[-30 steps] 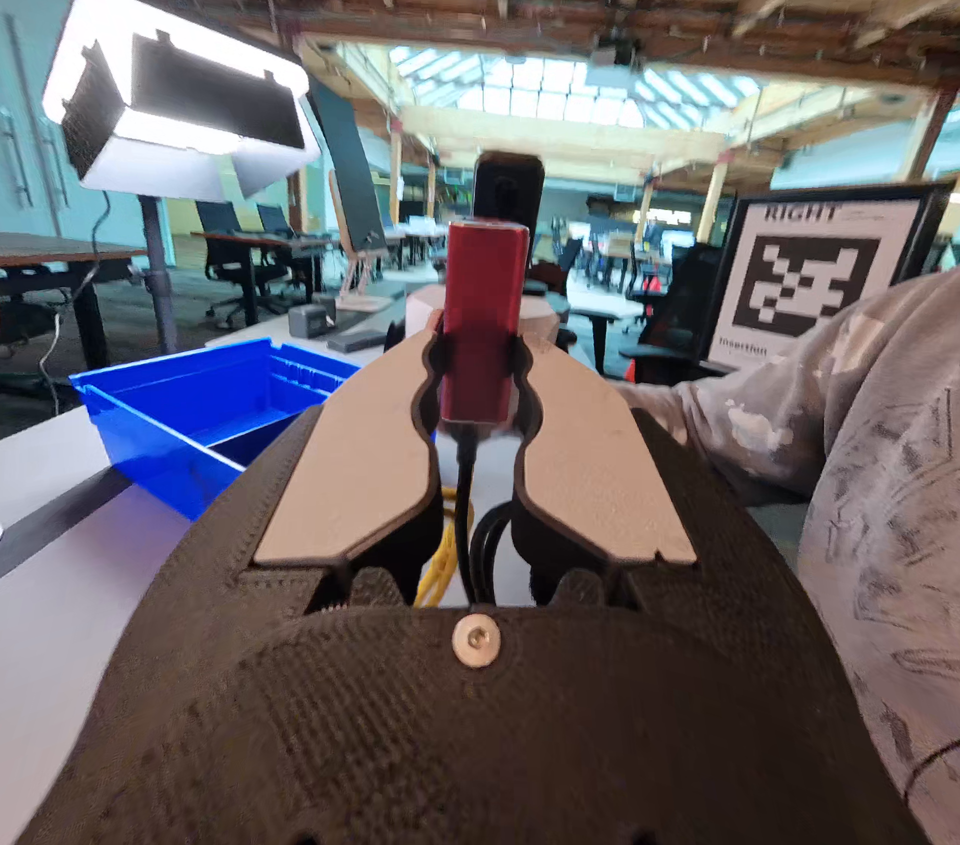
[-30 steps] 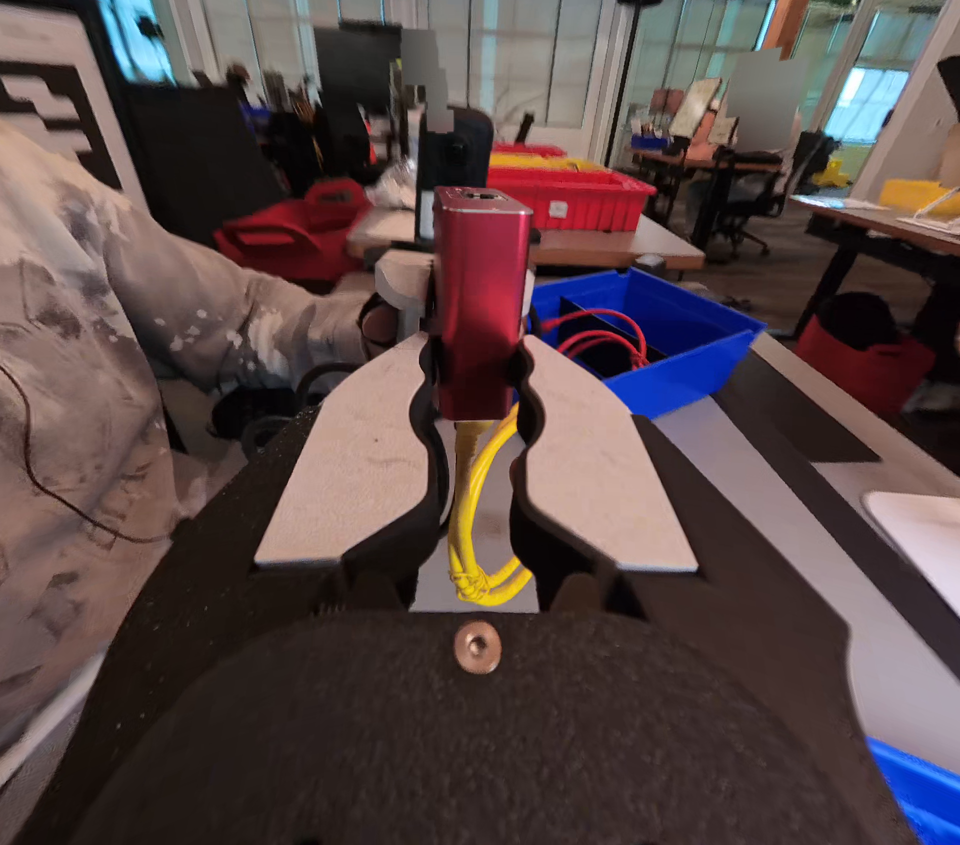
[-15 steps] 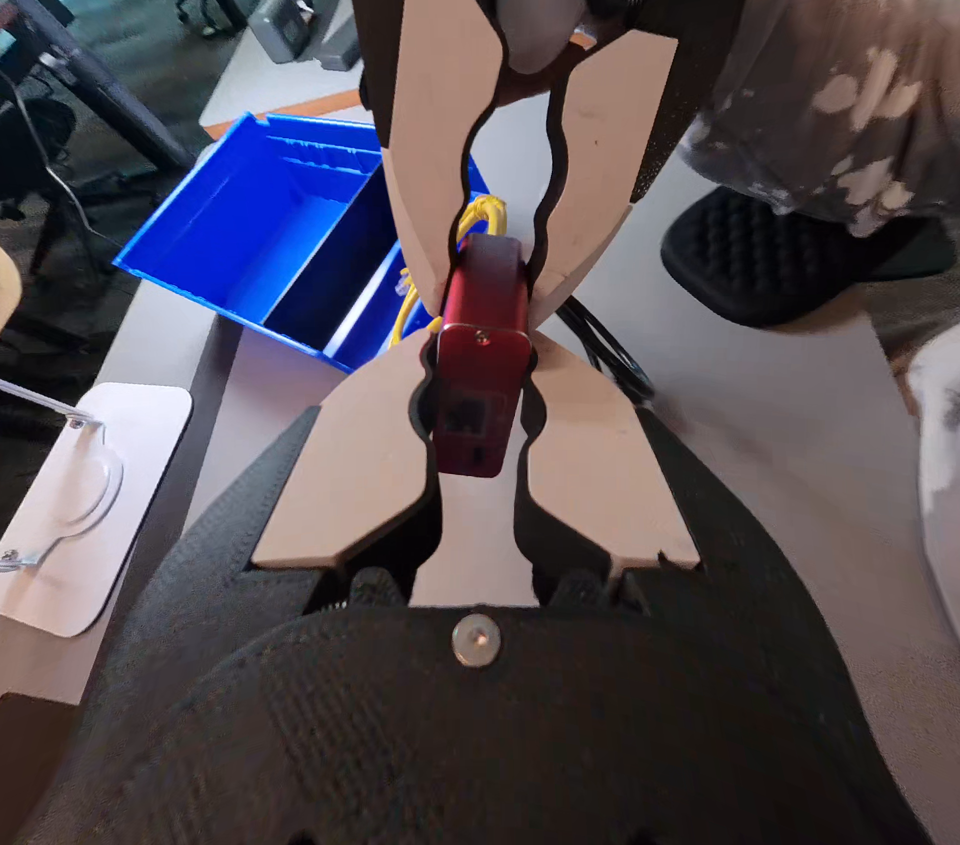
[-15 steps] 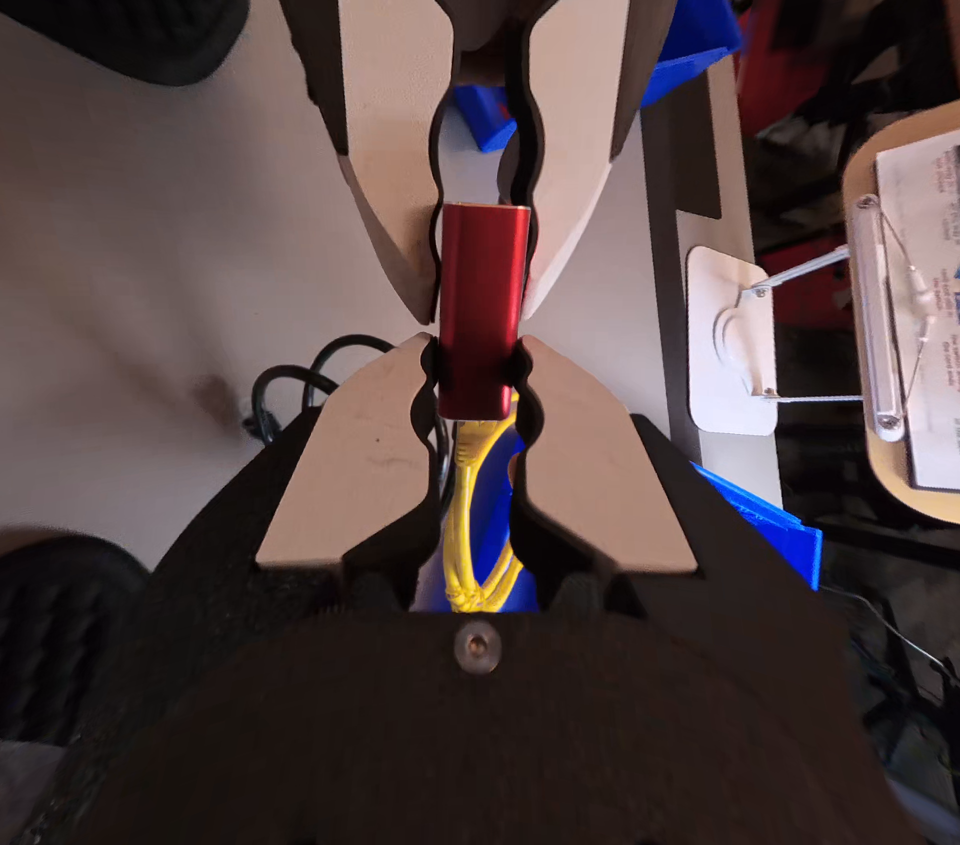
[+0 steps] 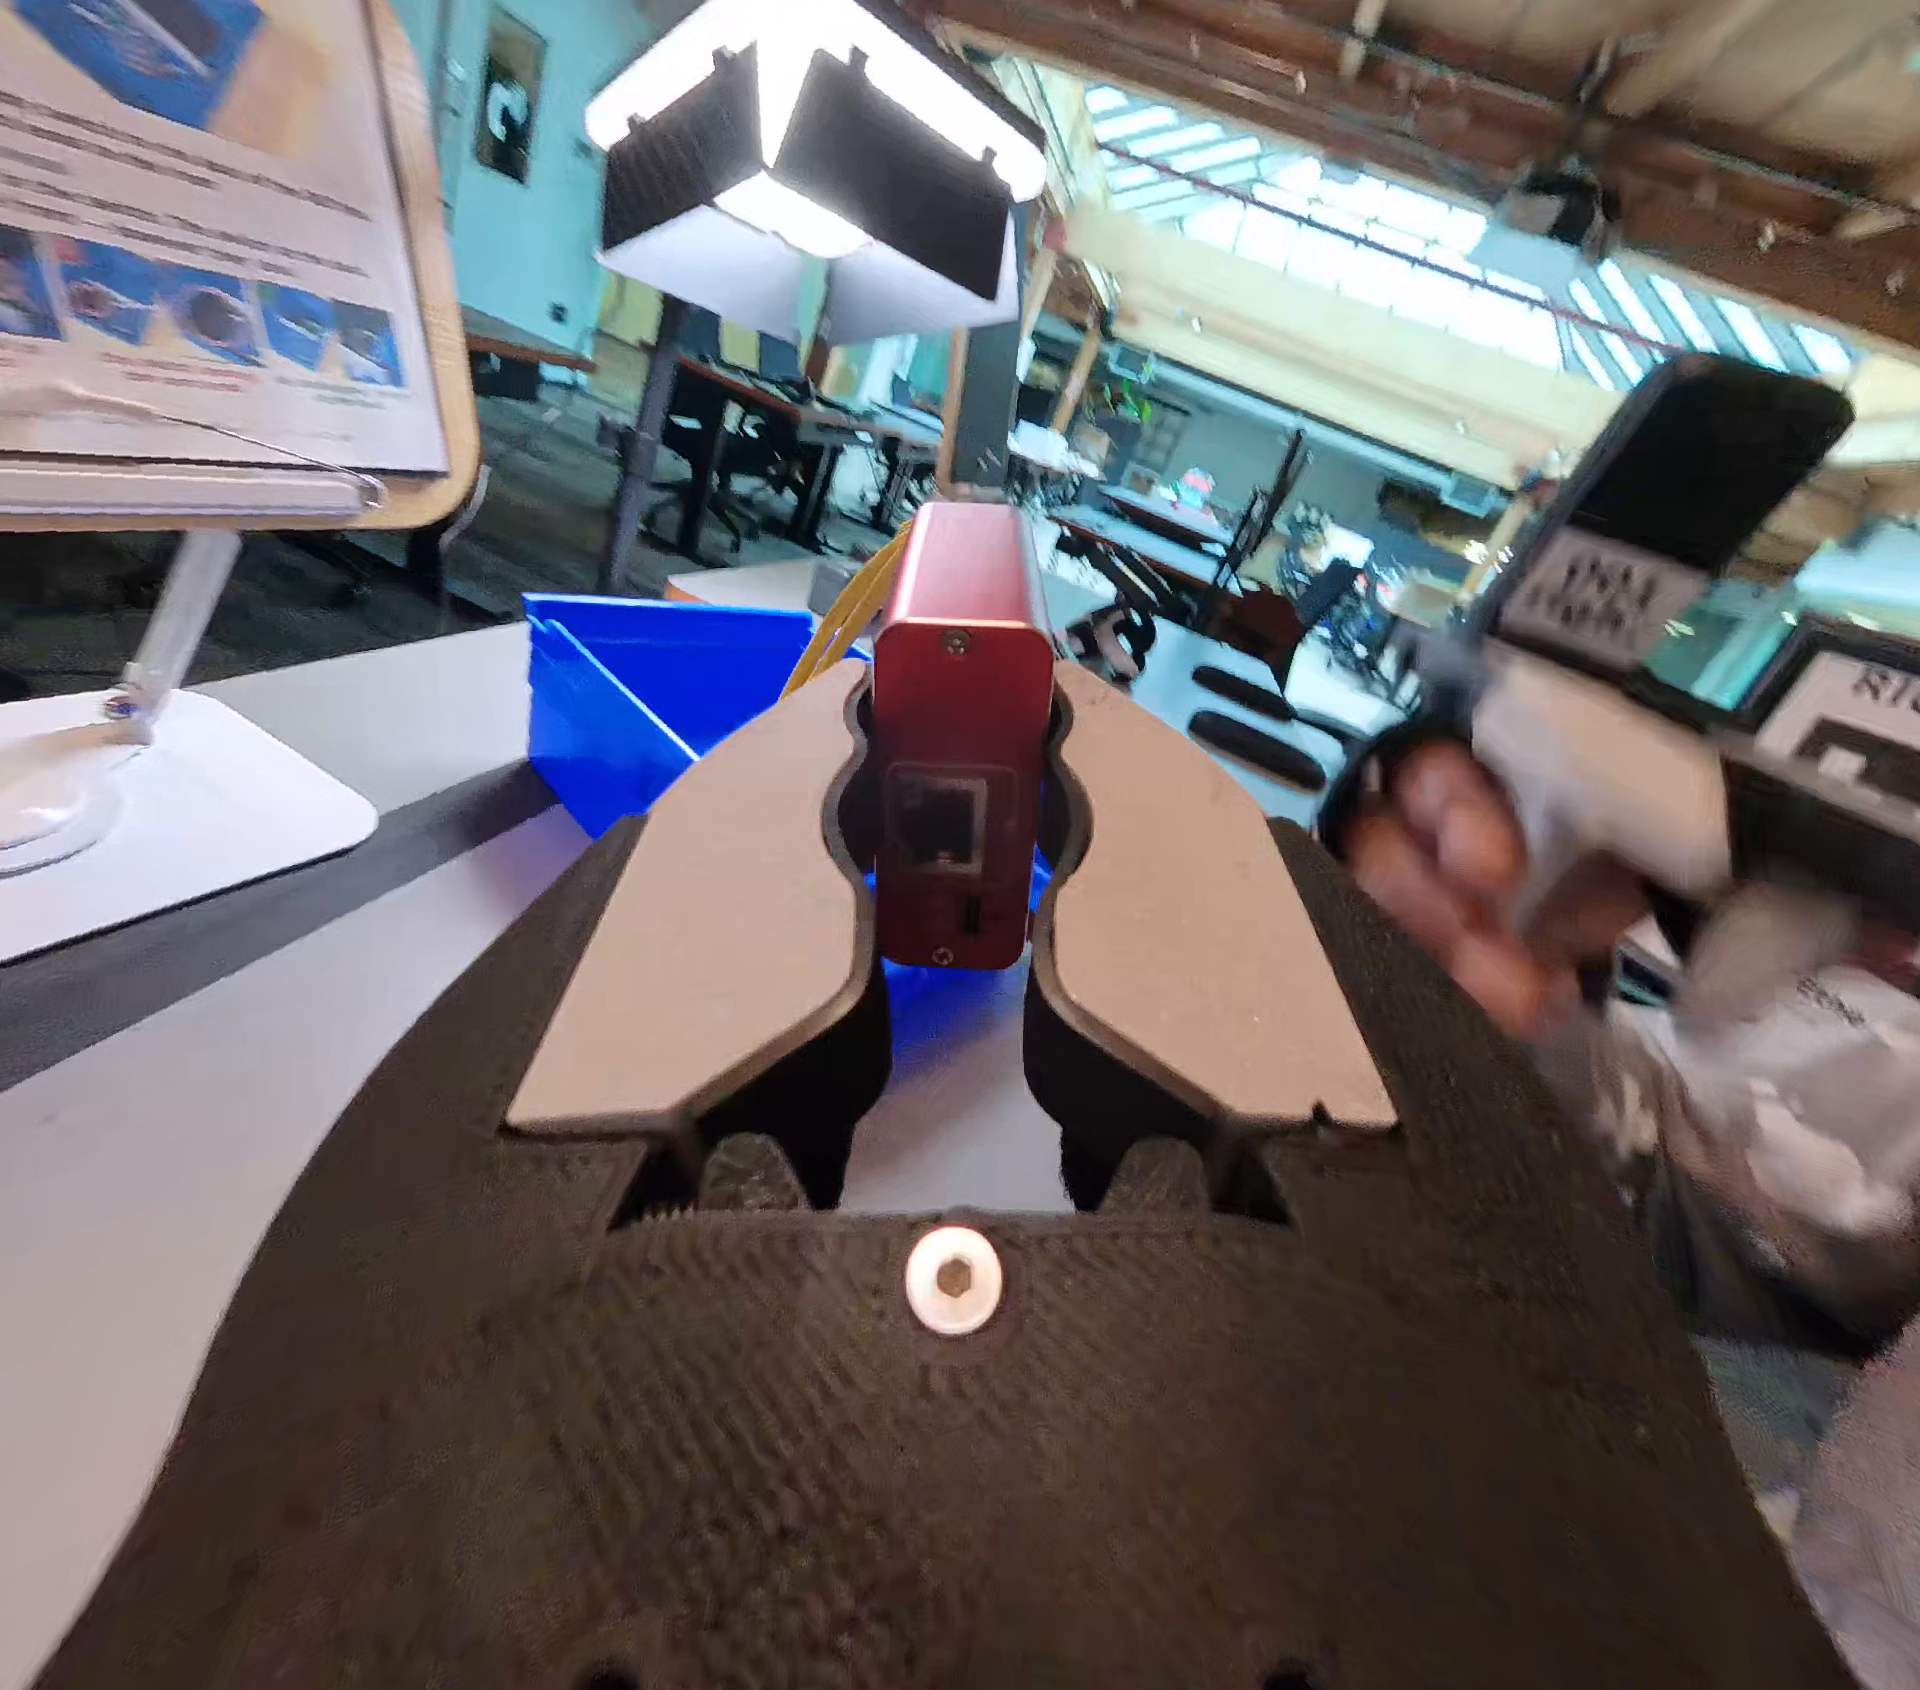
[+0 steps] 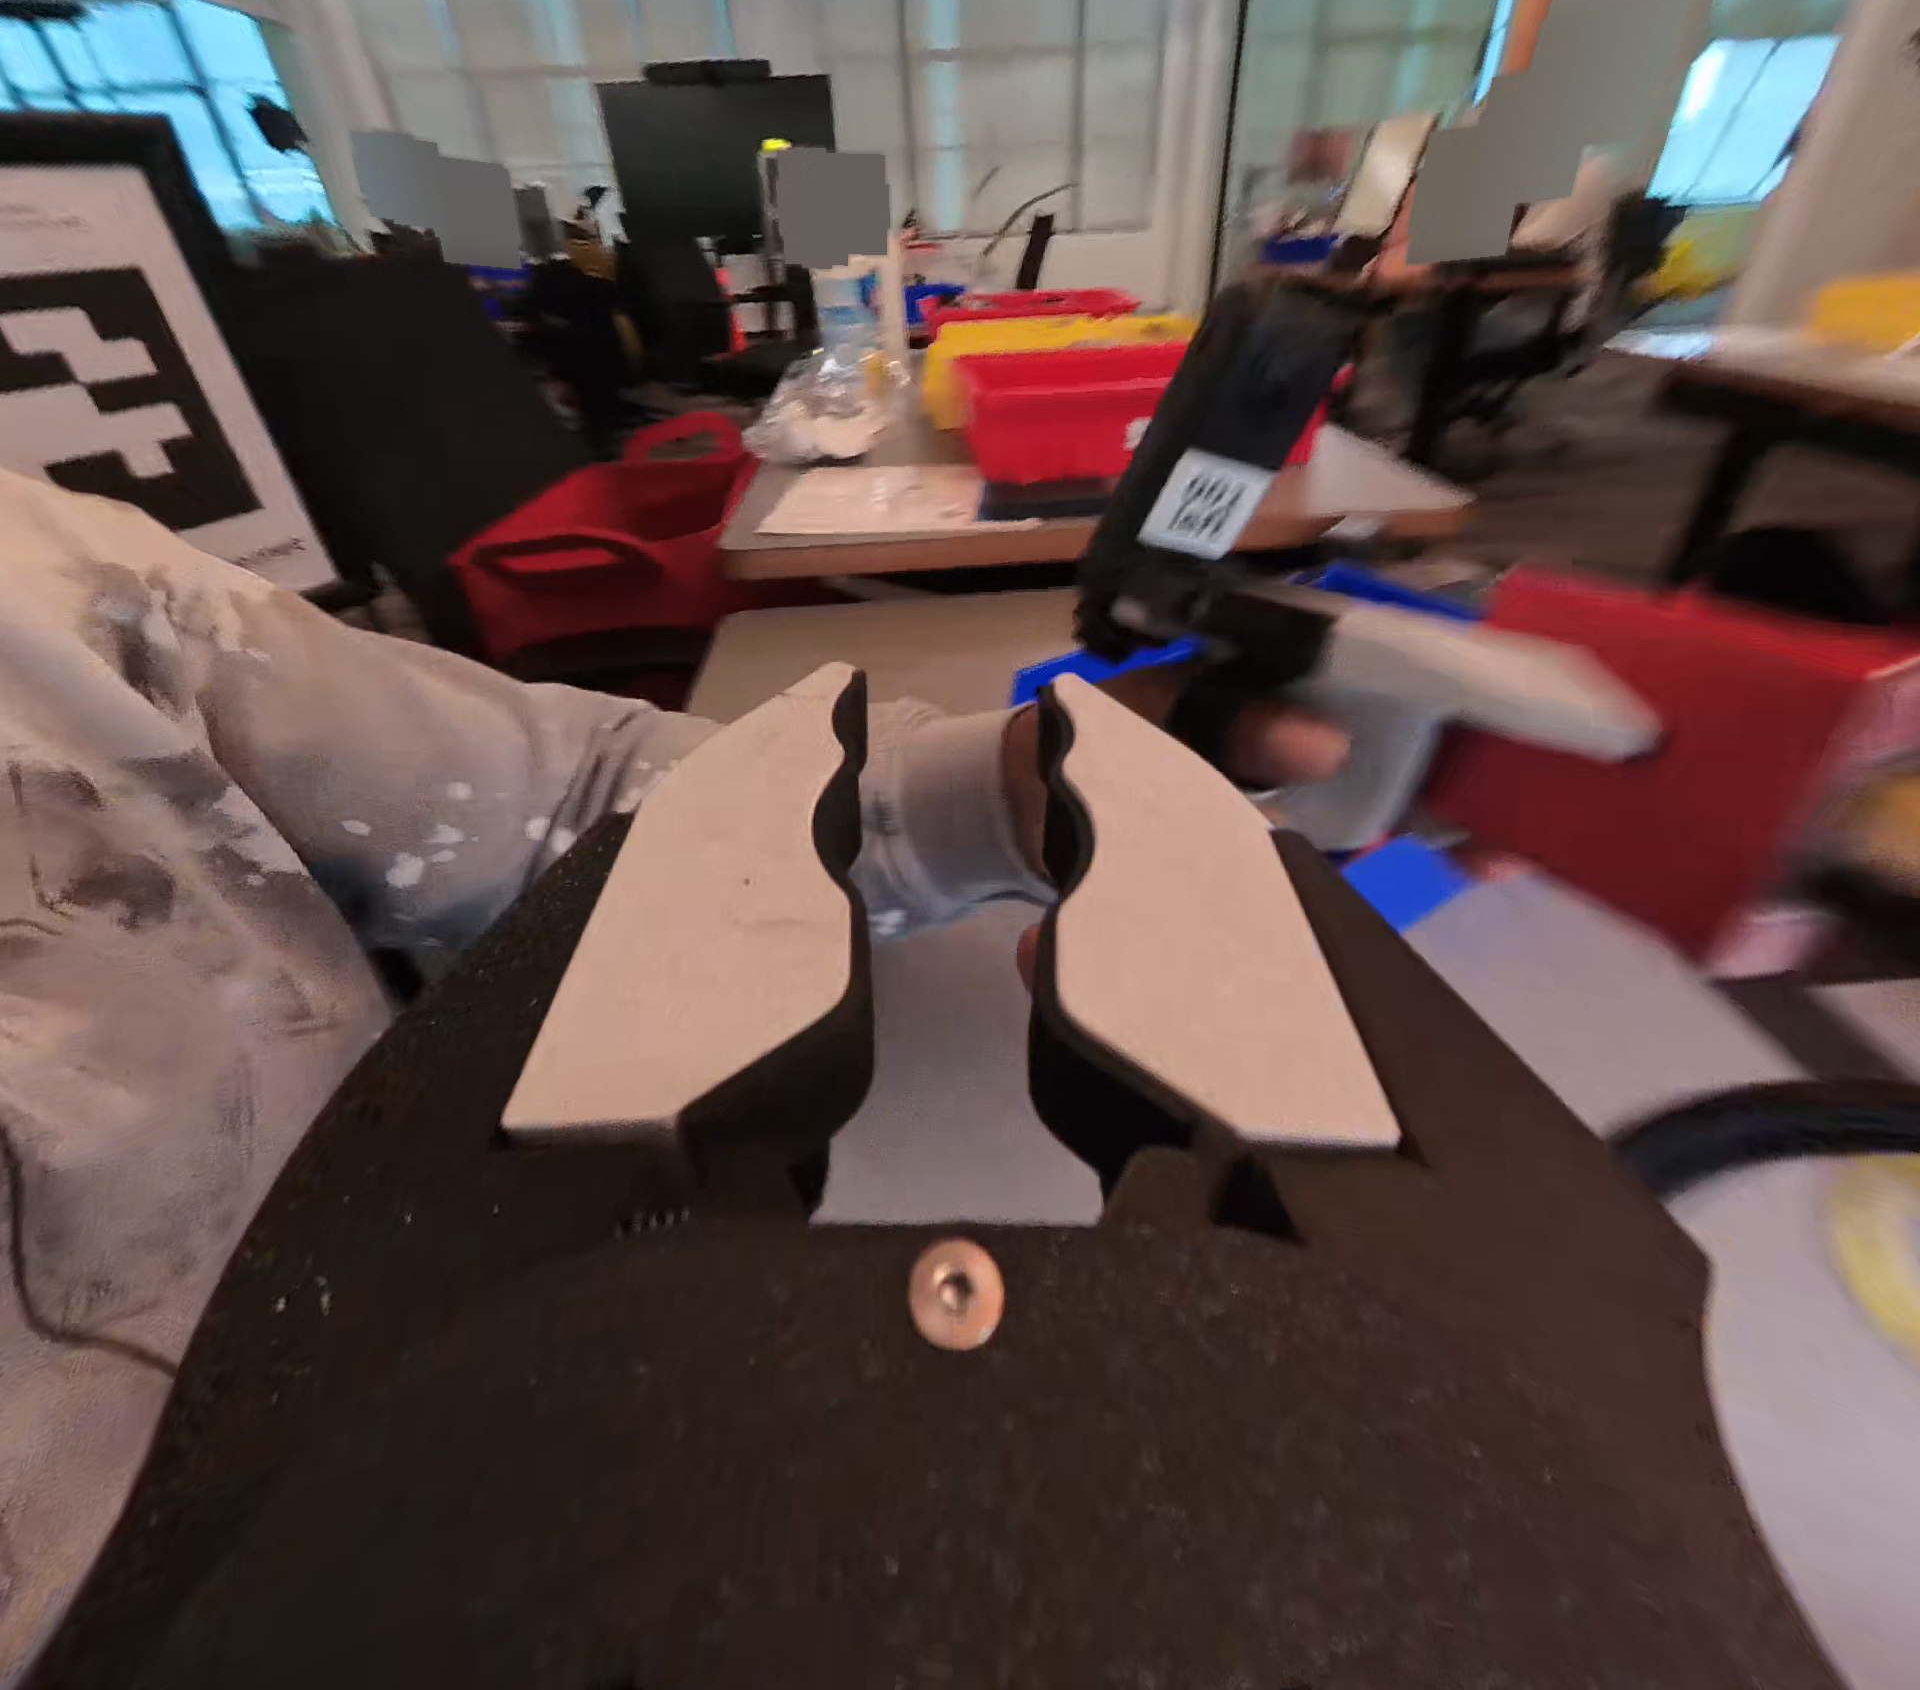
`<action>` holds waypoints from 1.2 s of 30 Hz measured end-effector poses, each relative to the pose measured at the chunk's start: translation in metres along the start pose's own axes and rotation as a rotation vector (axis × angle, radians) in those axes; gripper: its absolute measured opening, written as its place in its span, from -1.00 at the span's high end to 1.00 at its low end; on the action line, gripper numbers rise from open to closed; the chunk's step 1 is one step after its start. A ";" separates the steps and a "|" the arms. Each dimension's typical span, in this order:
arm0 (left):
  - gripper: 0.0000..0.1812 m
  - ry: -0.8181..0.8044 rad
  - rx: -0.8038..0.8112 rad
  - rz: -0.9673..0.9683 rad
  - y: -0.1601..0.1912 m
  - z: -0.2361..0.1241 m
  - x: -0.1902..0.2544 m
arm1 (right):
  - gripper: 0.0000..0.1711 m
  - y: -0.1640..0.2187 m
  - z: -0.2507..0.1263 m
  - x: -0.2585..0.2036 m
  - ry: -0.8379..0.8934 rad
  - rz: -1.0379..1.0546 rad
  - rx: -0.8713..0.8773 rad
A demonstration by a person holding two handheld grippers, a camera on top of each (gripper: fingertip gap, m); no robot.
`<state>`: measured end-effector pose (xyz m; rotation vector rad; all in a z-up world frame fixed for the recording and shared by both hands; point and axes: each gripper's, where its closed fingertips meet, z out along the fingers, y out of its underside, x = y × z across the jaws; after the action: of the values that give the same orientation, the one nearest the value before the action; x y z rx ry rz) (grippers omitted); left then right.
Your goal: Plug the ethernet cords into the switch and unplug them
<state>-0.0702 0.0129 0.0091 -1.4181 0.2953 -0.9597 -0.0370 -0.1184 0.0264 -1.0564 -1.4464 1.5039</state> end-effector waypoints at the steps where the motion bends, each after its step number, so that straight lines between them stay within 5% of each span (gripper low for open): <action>1: 0.69 -0.015 0.026 -0.006 -0.004 -0.002 -0.002 | 0.65 0.018 0.018 -0.002 -0.015 0.055 -0.014; 6: 0.69 0.036 0.075 -0.048 -0.019 -0.009 0.012 | 0.54 0.071 0.045 0.035 0.116 0.198 0.007; 13: 0.70 0.082 -0.050 0.113 -0.014 0.000 0.046 | 0.49 0.011 -0.020 0.080 0.206 0.270 0.291; 22: 0.69 0.095 -0.269 0.150 0.009 0.002 0.061 | 0.43 -0.005 -0.036 0.083 0.074 0.439 0.501; 26: 0.68 0.113 -0.366 0.128 0.025 0.004 0.064 | 0.62 0.000 -0.040 0.085 0.083 0.400 0.519; 36: 0.63 0.139 -0.257 0.180 0.012 0.007 0.071 | 0.65 -0.009 -0.057 0.086 0.081 0.375 0.716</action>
<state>-0.0173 -0.0343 0.0251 -1.5297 0.6583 -0.8964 -0.0135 -0.0172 0.0313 -0.9355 -0.5656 1.9988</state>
